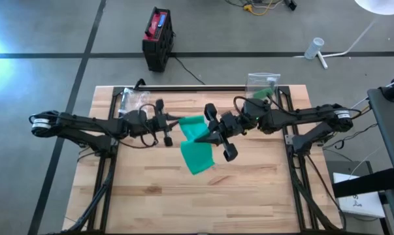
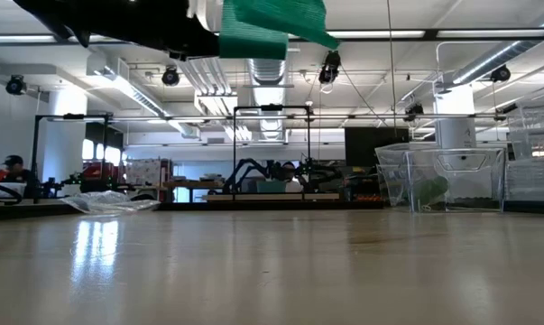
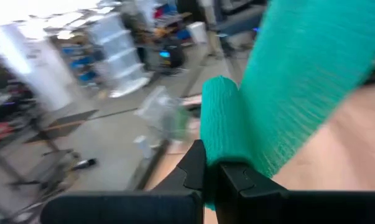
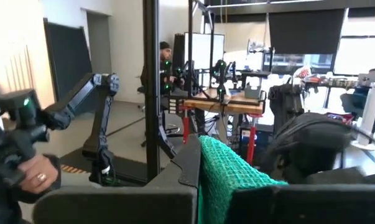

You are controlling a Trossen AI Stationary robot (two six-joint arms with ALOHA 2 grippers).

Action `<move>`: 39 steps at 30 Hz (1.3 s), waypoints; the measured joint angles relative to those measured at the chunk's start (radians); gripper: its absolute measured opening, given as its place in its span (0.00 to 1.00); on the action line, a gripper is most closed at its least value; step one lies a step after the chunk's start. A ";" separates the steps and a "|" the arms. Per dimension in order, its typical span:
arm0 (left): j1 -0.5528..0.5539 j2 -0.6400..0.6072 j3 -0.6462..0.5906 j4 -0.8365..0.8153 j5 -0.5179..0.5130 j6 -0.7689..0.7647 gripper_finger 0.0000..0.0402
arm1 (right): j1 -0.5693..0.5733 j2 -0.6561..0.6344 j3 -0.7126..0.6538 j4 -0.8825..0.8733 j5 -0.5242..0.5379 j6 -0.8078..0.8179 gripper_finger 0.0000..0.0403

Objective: Roll bandage
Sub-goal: Roll the dark green bandage

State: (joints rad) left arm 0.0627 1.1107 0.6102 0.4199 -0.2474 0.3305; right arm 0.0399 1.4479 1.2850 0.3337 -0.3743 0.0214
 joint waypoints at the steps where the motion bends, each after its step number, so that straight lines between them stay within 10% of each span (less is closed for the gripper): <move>1: -0.012 0.000 0.000 -0.018 0.013 0.000 0.00 | -0.007 0.000 0.000 0.011 0.000 0.014 0.01; 21: -0.164 0.000 -0.002 -0.125 0.094 0.000 0.00 | -0.245 0.056 -0.002 0.062 0.217 0.295 0.04; 39: -0.177 0.000 -0.003 -0.139 0.111 -0.027 0.00 | -0.390 0.097 -0.009 0.048 0.235 0.379 0.65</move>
State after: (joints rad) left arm -0.1141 1.1110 0.6071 0.2811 -0.1361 0.3038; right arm -0.3506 1.5451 1.2758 0.3821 -0.1388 0.4002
